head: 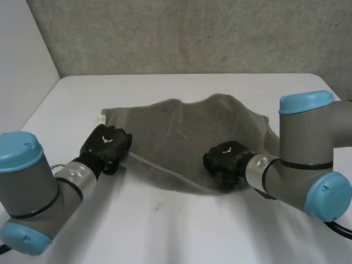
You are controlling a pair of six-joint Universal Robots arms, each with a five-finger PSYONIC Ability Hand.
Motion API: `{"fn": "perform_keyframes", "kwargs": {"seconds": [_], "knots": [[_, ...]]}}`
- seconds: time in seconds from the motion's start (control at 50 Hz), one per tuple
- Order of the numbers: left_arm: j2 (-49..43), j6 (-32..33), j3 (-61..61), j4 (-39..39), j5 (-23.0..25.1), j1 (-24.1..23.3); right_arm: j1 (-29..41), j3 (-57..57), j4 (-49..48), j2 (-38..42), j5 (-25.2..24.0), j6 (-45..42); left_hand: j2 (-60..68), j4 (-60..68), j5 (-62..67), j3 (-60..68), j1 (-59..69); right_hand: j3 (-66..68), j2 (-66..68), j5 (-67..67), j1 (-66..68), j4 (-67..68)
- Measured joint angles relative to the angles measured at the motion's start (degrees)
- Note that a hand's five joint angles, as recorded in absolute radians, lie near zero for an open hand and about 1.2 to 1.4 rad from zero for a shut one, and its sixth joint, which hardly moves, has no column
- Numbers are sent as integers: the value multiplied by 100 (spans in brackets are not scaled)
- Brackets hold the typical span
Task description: Fold the towel.
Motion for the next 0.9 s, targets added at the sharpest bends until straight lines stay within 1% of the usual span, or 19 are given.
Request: {"fn": "perform_keyframes", "kwargs": {"seconds": [0.04,0.06,0.08,0.12,0.14,0.16,0.24,0.32,0.4,0.52,0.68,0.74,0.76,0.82,0.9], "knots": [[28,63,-2,-43,-5,3,-25,15,-40,-21,-14,79,0,0,0,0,0,0,0,0,0,0],[84,121,1,-89,-12,8,-75,43,-110,-71,-31,205,0,0,0,0,0,-687,-624,-756,-499,-708],[198,151,8,-121,-17,21,-192,103,-224,-181,-42,388,0,0,0,0,0,-687,-624,-756,-499,-708],[349,160,11,-159,-22,35,-404,221,-380,-368,-67,655,0,0,0,0,0,-1516,-1424,-1610,-1206,-1547],[453,158,12,-178,-23,44,-540,298,-464,-480,-84,793,0,0,0,0,0,-1516,-1424,-1610,-1206,-1547],[618,144,12,-221,-25,56,-740,419,-580,-637,-114,973,0,0,0,0,0,-1918,-1758,-1998,-1517,-1906],[984,60,18,-376,-21,71,-1153,668,-747,-869,-208,1201,0,0,0,0,0,-2539,-2422,-2640,-2023,-2538],[1352,-181,76,-633,-11,73,-1556,912,-796,-912,-380,1172,0,0,0,0,0,-3207,-3023,-3322,-2622,-3241],[1611,-494,199,-838,-6,67,-1834,1146,-794,-850,-543,905,0,0,0,0,0,-3284,-3042,-3377,-2644,-3268],[1793,-917,483,-1052,1,44,-2051,1408,-850,-790,-667,621,0,0,0,0,0,-3284,-3042,-3377,-2644,-3268],[1800,-1273,908,-1312,-7,52,-2193,1770,-1430,-725,-714,539,0,0,0,0,0,-3259,-3038,-3339,-2643,-3251],[1757,-1298,964,-1341,-18,87,-2259,1817,-1676,-676,-703,519,0,0,0,0,0,-3075,-2999,-3137,-2594,-3084],[1750,-1297,963,-1340,-21,96,-2317,1825,-1794,-646,-706,492,0,0,0,0,0,-2651,-2678,-2790,-2303,-2667],[1701,-1280,897,-1323,-23,190,-2490,1785,-1948,-573,-744,304,0,0,0,0,0,-1930,-1880,-2162,-1658,-1943],[1645,-1266,813,-1299,-18,302,-2620,1720,-1977,-518,-793,63,0,0,0,1,0,-1696,-1648,-1967,-1475,-1727]]}}
